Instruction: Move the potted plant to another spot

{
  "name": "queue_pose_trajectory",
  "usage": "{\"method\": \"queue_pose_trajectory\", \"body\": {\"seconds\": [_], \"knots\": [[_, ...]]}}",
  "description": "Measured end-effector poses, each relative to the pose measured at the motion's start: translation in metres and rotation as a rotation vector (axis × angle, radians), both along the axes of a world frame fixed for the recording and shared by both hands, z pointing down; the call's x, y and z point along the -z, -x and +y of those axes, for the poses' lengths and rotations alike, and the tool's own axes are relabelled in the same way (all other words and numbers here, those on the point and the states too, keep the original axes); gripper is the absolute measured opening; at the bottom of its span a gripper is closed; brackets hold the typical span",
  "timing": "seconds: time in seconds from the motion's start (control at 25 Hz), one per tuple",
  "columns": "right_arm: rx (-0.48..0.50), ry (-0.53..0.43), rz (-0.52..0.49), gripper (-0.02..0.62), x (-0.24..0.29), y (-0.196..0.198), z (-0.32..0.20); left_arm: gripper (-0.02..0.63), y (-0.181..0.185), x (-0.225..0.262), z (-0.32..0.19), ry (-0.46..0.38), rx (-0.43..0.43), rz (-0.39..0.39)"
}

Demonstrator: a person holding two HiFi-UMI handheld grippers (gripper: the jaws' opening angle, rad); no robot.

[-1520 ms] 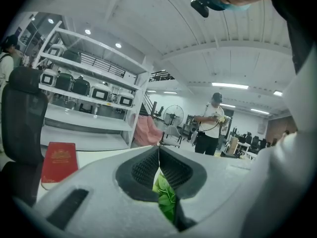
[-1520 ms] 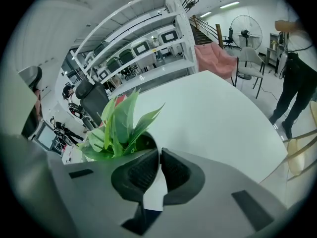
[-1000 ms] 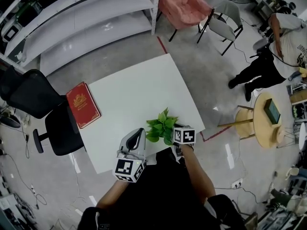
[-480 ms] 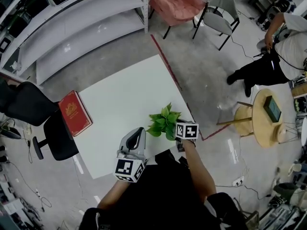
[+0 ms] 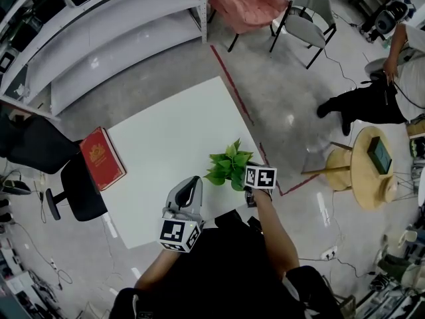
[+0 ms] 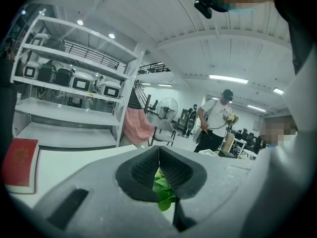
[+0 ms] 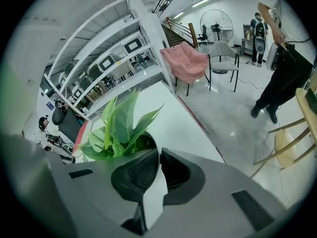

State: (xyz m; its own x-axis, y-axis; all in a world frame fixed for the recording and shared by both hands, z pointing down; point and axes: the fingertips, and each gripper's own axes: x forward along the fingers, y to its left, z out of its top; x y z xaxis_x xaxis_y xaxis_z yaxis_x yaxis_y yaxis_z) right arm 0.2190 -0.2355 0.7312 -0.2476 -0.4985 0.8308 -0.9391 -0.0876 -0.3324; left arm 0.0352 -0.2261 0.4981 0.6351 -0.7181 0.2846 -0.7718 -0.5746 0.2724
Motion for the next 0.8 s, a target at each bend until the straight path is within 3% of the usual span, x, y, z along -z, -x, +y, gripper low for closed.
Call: {"method": "queue_pose_trajectory", "body": {"seconds": [0.8], "knots": [[-0.047,-0.019,0.006,0.035,0.009,-0.003,-0.003,0.017,0.007,0.003,0.002,-0.002,-0.021,0.002]]}}
